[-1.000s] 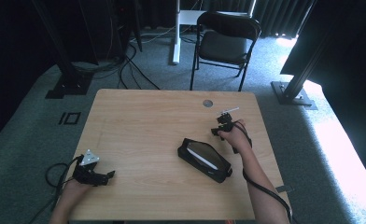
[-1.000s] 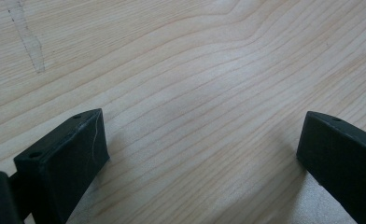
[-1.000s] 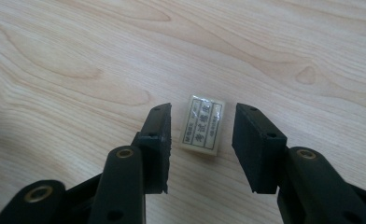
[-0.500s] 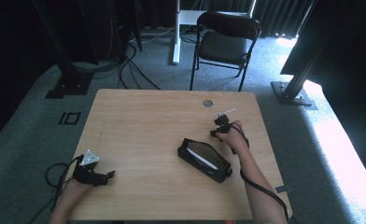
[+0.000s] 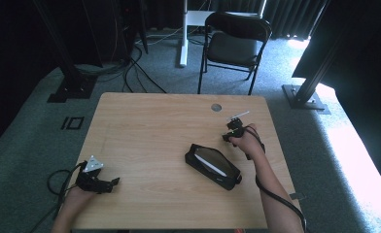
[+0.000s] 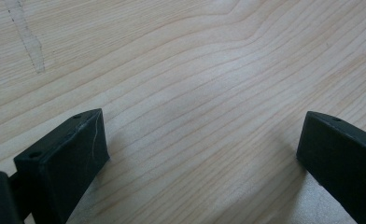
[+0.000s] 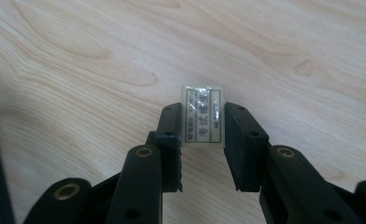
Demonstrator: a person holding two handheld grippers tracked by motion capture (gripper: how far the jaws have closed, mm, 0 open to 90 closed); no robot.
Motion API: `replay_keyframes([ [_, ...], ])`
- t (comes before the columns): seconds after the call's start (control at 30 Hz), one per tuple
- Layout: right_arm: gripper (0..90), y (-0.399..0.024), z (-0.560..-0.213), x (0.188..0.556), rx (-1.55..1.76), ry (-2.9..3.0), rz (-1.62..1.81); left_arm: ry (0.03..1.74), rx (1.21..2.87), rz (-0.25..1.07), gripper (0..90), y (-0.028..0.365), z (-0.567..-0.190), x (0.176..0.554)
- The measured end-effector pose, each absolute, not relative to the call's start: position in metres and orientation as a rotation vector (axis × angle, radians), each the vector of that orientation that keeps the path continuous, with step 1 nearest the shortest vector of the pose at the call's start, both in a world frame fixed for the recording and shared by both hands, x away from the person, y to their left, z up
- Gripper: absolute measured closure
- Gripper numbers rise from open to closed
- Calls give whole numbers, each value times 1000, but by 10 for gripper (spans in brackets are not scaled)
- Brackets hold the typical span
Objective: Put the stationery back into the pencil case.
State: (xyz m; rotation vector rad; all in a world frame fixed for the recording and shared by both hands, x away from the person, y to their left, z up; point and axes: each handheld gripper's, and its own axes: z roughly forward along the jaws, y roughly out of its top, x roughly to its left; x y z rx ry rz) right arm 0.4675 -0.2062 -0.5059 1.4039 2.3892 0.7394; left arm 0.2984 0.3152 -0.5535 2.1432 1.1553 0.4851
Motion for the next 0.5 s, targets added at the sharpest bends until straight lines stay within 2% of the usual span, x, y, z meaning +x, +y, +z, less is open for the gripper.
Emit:
replay_keyframes([
  [0.5,684,-209,-465,442,1272,2411,862,1155,2143,485,21,315,-553,298],
])
